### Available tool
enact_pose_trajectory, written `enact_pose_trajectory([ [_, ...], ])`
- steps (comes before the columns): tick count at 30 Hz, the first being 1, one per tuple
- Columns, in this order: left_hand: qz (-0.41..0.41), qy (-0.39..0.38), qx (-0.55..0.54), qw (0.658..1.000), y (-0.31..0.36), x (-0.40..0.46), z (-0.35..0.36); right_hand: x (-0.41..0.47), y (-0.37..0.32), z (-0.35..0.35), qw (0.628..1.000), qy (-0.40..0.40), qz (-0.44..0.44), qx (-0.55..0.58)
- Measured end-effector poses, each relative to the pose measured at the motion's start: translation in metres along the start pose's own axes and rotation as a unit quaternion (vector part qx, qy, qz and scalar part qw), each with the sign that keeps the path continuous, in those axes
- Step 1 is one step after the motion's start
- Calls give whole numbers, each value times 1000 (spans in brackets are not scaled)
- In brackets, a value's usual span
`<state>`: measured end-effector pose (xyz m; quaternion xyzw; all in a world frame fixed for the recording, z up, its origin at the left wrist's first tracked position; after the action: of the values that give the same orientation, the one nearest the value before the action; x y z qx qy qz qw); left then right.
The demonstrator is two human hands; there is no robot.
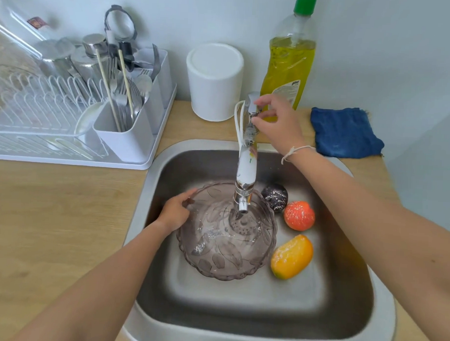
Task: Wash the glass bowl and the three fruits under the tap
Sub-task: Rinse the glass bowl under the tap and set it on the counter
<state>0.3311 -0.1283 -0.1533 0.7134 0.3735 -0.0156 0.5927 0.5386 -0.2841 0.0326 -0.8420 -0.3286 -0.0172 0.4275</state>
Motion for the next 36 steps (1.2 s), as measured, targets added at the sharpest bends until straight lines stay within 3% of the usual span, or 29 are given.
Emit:
enact_pose_trajectory([
  [6,-13,-8,-26,1000,1,0,3,6,1,3,997,26,-55,-49],
  [14,-21,-16,-30,999,7,-4,3,9,4,3,997,19,-58,-54],
  [36,71,-23,-7,997,39,-21,-3,0,-3,-12,999,32,24,-4],
])
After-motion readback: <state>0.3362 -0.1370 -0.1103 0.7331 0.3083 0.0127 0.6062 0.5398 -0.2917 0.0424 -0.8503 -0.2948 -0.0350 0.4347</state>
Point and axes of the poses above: each hand's wrist, its own x-axis towards the middle knuckle, its own z-axis out of the palm, y = z × x, the point moved 6 cm from there along x, towards the middle knuckle, and after that the axes turned 10 degrees about -x, right-handed, at the moved point
